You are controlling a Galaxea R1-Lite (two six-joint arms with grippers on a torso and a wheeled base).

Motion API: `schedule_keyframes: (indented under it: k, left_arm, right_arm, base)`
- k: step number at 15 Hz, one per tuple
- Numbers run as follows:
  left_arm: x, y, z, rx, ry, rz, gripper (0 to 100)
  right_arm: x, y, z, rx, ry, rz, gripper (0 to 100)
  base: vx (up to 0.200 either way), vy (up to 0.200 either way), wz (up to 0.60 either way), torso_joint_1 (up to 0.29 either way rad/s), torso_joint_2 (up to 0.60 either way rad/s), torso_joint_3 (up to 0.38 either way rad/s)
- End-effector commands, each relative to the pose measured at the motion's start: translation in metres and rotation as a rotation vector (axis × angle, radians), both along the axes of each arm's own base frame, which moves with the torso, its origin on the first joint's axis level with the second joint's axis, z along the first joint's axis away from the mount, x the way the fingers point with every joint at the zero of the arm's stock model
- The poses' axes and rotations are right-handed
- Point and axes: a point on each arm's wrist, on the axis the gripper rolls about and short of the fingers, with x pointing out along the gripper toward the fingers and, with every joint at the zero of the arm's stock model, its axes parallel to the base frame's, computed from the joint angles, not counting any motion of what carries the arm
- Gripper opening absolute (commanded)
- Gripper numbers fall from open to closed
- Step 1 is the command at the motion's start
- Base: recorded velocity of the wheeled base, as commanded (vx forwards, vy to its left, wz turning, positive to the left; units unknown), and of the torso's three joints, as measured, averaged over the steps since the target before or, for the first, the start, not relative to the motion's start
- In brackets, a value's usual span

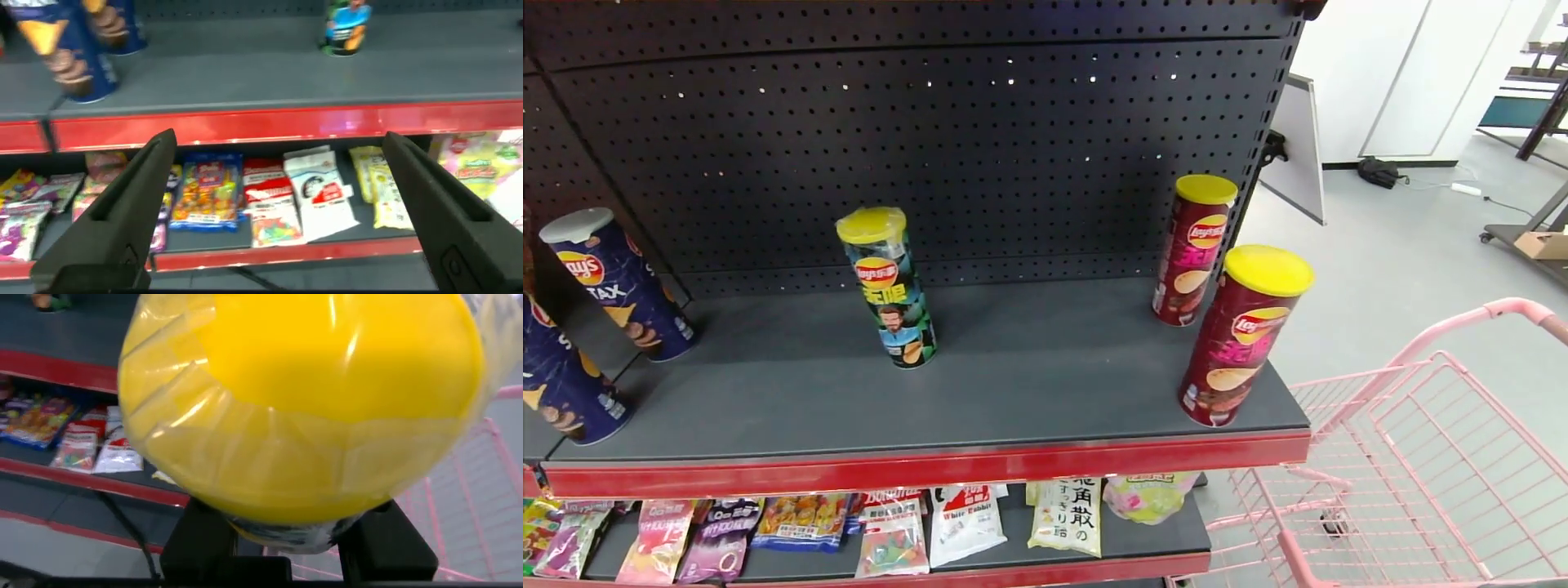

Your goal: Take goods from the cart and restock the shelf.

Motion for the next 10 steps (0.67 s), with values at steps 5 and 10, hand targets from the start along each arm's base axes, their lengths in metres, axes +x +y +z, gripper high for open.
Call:
schedule_keyframes:
  k: [5,10]
  left_arm:
    - [0.0001,0.0,0.0,0.0,0.002,0.0,100]
    - [0.0001,0.0,0.0,0.0,0.002,0.0,100]
  right_arm:
    - [0.0051,0.0002,0.0039,0.003,0.032,0.042,0]
    - [0.0059,-0.0021,0.0036,0.01,0.04,0.101,0]
  base:
    - [0.0,0.2,0.0,0.0,0.0,0.002]
    - [0.0,0.16,0.0,0.0,0.0,0.003]
